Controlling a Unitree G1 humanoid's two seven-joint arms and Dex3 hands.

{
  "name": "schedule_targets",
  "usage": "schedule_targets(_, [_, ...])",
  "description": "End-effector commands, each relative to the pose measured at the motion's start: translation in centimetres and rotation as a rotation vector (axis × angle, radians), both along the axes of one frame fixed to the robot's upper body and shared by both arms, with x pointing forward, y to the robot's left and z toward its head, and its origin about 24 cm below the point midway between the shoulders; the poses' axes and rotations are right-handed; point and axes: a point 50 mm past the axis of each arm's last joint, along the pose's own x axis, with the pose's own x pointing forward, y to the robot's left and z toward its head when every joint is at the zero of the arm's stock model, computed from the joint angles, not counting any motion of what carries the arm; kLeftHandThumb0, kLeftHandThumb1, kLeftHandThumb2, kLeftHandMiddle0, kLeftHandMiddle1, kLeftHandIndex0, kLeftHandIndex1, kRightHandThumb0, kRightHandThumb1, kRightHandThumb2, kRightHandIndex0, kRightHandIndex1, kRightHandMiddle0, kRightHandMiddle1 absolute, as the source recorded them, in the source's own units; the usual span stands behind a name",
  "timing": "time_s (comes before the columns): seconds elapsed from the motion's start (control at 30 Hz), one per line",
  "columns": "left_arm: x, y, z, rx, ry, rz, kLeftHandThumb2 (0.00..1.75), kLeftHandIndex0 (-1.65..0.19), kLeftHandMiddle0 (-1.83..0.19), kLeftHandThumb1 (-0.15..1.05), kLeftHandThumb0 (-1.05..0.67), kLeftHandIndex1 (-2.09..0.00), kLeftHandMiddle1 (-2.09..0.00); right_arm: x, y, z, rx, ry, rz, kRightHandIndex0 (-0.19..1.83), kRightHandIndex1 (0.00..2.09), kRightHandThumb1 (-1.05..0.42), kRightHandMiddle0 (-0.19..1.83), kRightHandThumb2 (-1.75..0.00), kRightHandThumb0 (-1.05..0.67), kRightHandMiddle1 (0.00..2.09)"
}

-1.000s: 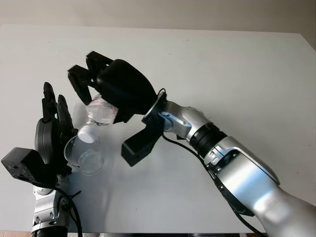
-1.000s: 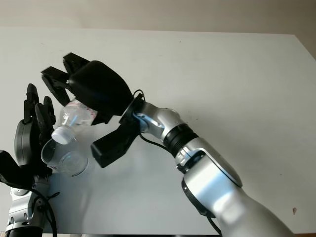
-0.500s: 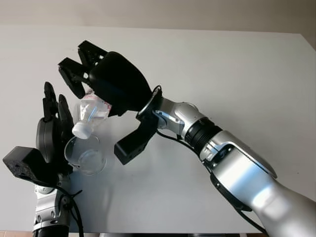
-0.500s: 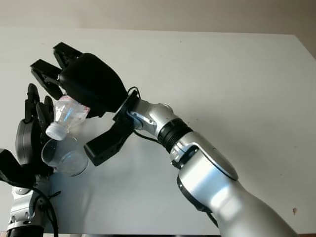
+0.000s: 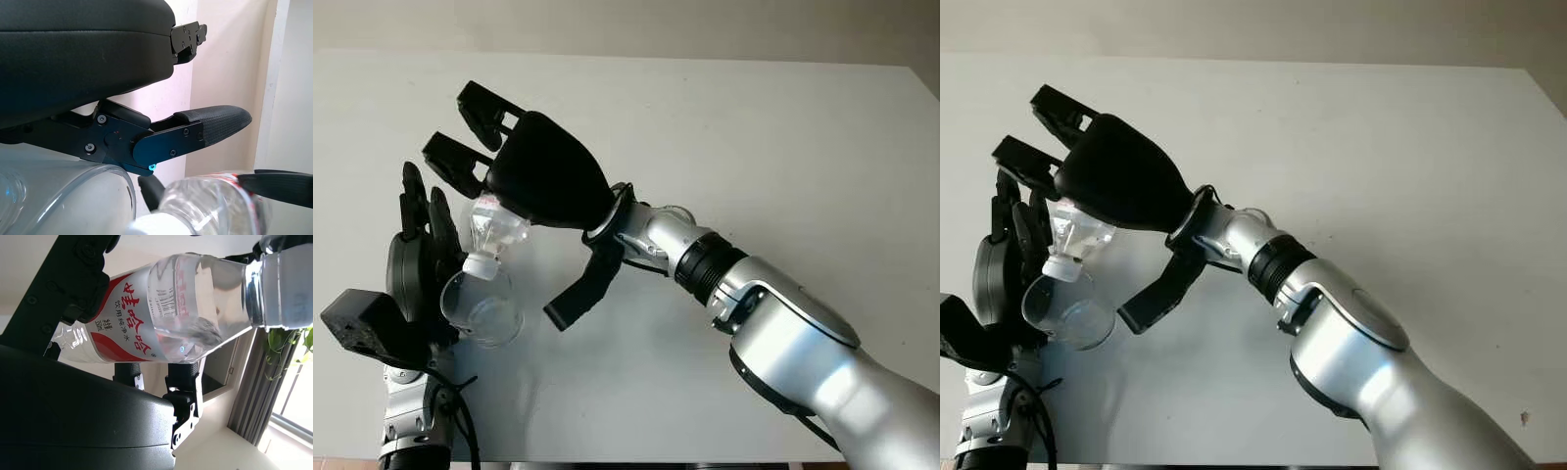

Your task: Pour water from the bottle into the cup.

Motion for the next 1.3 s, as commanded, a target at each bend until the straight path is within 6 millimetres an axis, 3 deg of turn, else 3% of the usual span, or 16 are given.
schedule_targets(0.0, [-0.6, -0.4, -1.7, -0.034, 0.055, 0.002, 0.67, 0.19, 0.17, 1.05, -0.81, -0.03, -0.05, -0.3, 0.6, 1.0, 0.014, -0.053, 0.028, 1.28, 2.09, -0.99, 0.68, -0.08, -0.43, 2.01])
schedule_targets(0.7, [-0.7, -0.4, -1.8, -0.035, 0.051, 0.001, 0.67, 0.19, 0.17, 1.05, -0.8, -0.04, -0.05, -0.5, 0.3, 1.1, 0.071, -0.083, 0.098, 1.36, 2.09, -1.03, 0.88, -0.06, -0.38, 2.09])
schedule_targets(0.8, [-0.7, -0.4, -1.8, -0.039, 0.057, 0.003, 0.67, 0.19, 0.17, 1.05, -0.81, -0.03, -0.05, -0.4, 0.2, 1.2, 0.164, 0.089, 0.113, 1.37, 2.09, -1.01, 0.85, -0.05, -0.35, 2.09])
schedule_targets(0.9, [-0.7, -0.4, -1.9, -0.043, 0.061, 0.012, 0.66, 0.19, 0.16, 1.05, -0.81, -0.02, -0.06, 0.3, -0.3, 1.6, 0.258, 0.375, 0.112, 1.4, 2.09, -1.03, 0.98, -0.12, -0.18, 2.09])
schedule_targets(1.0, [-0.8, -0.3, -1.9, -0.039, 0.063, 0.014, 0.66, 0.19, 0.15, 1.05, -0.8, -0.02, -0.06, 1.2, -1.2, 2.4, 0.341, 0.589, 0.123, 1.39, 2.09, -0.62, 1.09, -0.91, -0.09, 2.09])
schedule_targets(1.03, [-0.8, -0.3, -1.9, -0.037, 0.064, 0.013, 0.67, 0.19, 0.15, 1.05, -0.8, -0.02, -0.06, 1.5, -1.5, 2.6, 0.366, 0.656, 0.122, 1.41, 2.09, -0.6, 1.12, -0.98, -0.08, 2.09])
schedule_targets(1.13, [-0.9, -0.2, -1.8, -0.039, 0.064, 0.013, 0.66, 0.19, 0.15, 1.05, -0.81, -0.02, -0.06, 2.4, -2.7, 3.0, 0.429, 0.828, 0.143, 1.41, 2.09, -0.66, 1.13, -0.83, -0.11, 2.09])
schedule_targets(1.27, [-1.0, -0.1, -1.8, -0.036, 0.068, 0.014, 0.66, 0.19, 0.15, 1.05, -0.81, -0.03, -0.06, 3.2, -4.1, 3.0, 0.514, 1.0, 0.187, 1.25, 2.09, -0.84, 0.97, -0.5, -0.1, 2.09])
